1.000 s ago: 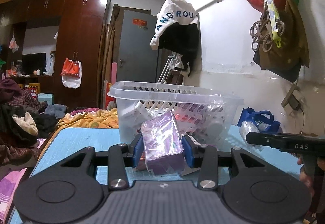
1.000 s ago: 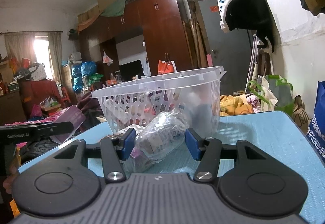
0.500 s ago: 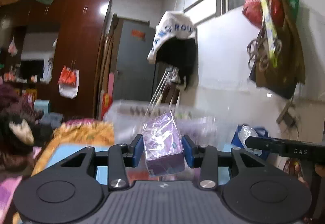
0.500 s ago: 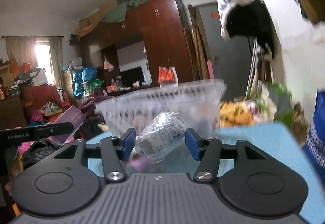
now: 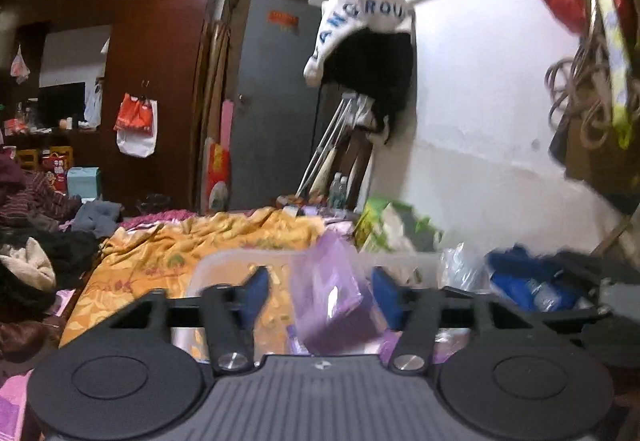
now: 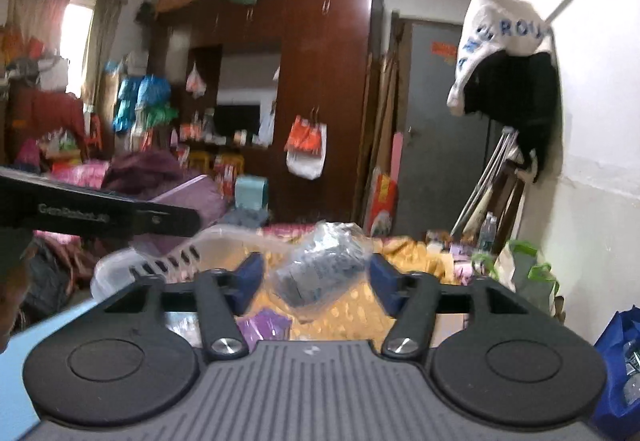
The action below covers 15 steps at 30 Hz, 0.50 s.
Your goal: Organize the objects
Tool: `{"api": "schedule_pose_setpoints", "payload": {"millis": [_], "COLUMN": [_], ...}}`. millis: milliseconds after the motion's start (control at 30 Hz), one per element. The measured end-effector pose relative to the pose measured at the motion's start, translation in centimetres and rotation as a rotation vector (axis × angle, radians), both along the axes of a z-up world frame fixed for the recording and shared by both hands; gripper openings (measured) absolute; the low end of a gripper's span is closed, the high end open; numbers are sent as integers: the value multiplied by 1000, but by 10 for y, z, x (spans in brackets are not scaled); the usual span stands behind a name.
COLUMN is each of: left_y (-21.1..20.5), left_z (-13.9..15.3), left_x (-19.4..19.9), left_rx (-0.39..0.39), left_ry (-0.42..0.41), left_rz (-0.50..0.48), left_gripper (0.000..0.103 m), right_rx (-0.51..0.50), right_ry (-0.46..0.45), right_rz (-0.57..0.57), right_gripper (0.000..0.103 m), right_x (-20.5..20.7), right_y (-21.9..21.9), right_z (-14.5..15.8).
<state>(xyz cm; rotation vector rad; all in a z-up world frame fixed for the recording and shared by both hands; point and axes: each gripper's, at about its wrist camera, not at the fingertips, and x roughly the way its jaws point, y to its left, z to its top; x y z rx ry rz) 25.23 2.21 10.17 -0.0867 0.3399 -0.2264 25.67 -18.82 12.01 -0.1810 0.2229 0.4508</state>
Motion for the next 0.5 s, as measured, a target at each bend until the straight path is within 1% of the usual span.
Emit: {"api": "schedule_pose_setpoints", "payload": {"millis": [33, 67, 100, 133, 167, 200, 267, 333, 400, 433, 500], "left_y": [-1, -2, -2, 1, 6, 12, 22, 23, 22, 23, 23], "left_z": [-2, -3, -2, -1, 0, -1, -11, -25, -42, -49, -60], "left_x": [-2, -9, -19, -37, -52, -70, -101, -121, -129, -128, -115], "left_rx": [24, 51, 66, 67, 52, 28, 3, 27, 42, 39, 36], "left_ry": [-3, -19, -50, -91, -123, -154, -203, -225, -225, -204, -135], "left_rz": [10, 9, 7, 0, -11, -24, -43, -31, 0, 1, 4], "left_gripper": [66, 66, 67, 67, 72, 85, 99, 100, 100, 100, 98], "right_rx": [-6, -2, 14, 31, 52, 69, 105, 102, 74, 66, 52], "right_ry": [-2, -18, -34, -39, -35, -21, 6, 42, 106, 134, 186], "right_rz": [-20, -29, -21, -7, 13, 27, 44, 67, 70, 77, 93], "right_gripper": [87, 91, 100, 103, 103, 103, 103, 103, 103, 103, 103], "right_x": [-1, -6, -16, -30, -45, -59, -80, -98, -95, -94, -88], "right_y": [1, -1, -4, -9, -16, -21, -33, -41, -40, -38, -32], "right_z": [-1, -1, -1, -1, -2, -4, -13, -33, -52, -63, -80]}}
